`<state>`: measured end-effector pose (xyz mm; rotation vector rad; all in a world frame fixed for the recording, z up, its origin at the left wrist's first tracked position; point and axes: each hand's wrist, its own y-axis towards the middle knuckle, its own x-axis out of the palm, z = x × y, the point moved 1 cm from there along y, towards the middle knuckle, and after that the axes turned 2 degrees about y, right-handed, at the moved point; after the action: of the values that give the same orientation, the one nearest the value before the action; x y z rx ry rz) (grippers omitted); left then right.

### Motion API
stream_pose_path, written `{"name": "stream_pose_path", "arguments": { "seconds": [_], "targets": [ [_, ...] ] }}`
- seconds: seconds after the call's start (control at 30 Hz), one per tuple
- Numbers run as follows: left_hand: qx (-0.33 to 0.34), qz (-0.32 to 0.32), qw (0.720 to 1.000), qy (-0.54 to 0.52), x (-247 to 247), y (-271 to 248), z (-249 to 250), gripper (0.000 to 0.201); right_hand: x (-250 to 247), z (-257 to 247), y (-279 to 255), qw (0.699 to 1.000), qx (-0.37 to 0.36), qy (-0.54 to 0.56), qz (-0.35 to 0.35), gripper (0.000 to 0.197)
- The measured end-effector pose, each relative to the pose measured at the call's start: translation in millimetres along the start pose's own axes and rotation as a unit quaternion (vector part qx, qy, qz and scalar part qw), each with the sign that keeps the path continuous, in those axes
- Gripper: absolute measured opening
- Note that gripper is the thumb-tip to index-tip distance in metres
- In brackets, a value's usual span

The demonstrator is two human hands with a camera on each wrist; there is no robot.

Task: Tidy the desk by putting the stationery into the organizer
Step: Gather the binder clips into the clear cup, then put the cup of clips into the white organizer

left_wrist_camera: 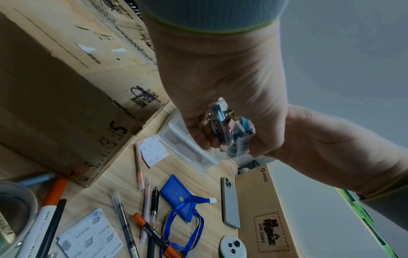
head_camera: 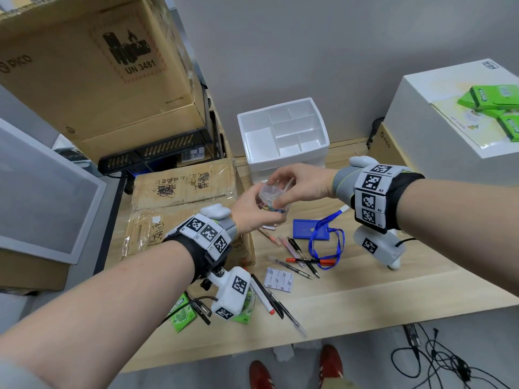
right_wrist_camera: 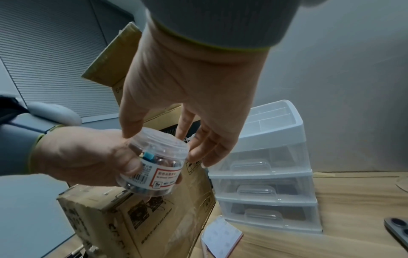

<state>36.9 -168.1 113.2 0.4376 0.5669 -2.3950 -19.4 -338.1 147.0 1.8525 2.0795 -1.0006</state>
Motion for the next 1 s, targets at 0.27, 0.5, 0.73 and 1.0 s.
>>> {"name": "stream_pose_path", "arguments": {
  "seconds": [0.27, 0.5, 0.73, 1.0],
  "targets": [
    [0.007, 0.0, 1.0, -0.021, 2, -2, 4, 0.064, 6, -9, 2, 0.989, 0.04, -0.134, 0.052, 0.071],
    [0.019, -0.026, 0.999, -0.017, -4, 2, 14, 0.032, 7, -7, 5, 0.99, 0.034, -0.123, 0.062, 0.07],
    [0.042, -0.006, 0.999, -0.014, -6, 20, 12, 0.032, -3, -11, 12, 0.991, 0.045, -0.098, 0.08, 0.057],
    [0.045, 0.077, 0.995, 0.035, -38, 58, 21, 0.066, -40, -22, 52, 0.992, -0.002, -0.055, 0.114, 0.066]
  ]
}}
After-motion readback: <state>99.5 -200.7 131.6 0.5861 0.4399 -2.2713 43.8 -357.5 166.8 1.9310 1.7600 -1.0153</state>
